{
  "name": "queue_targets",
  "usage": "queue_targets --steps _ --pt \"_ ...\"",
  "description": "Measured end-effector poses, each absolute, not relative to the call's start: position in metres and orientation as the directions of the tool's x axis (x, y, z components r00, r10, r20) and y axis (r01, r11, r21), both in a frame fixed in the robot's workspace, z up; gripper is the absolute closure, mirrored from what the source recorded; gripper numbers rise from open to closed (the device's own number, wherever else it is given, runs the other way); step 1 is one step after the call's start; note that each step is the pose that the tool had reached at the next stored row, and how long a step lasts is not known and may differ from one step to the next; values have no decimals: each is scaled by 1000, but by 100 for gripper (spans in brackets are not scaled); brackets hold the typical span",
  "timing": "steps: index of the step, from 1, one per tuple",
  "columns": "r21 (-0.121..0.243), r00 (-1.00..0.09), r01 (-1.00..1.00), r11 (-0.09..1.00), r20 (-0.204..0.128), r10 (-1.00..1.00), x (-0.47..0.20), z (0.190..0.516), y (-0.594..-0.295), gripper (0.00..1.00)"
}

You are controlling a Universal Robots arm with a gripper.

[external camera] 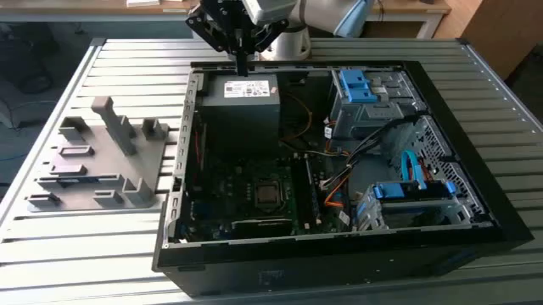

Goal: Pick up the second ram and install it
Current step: 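Reach for the second ram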

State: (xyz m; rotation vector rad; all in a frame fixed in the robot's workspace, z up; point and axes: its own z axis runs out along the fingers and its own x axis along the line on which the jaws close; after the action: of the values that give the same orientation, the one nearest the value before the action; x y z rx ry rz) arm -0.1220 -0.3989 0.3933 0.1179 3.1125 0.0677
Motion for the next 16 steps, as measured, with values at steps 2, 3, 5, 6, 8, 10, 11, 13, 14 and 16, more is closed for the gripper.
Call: queue_targets --steps 2,3,5,6,8,10,11,13,14,16 --pt "44 -997 75 996 -24 76 -122 393 -399 90" --pt "44 -997 75 996 -24 76 -122 393 -399 90" --pt "44 -997 75 996 -24 76 -124 393 -399 90" --pt "44 -997 75 996 -25 76 -126 393 -399 90" --pt "44 -997 75 996 -25 76 -130 393 -399 90" --pt "44 -997 75 996 -25 76 -138 393 -399 90" --pt "44 -997 75 996 -25 76 -143 393 -399 90" --pt "44 -997 75 996 -25 76 -152 393 -399 90" --pt "45 -997 75 996 -26 76 -157 393 -399 90" --pt "44 -997 75 996 -26 76 -166 393 -399 90"
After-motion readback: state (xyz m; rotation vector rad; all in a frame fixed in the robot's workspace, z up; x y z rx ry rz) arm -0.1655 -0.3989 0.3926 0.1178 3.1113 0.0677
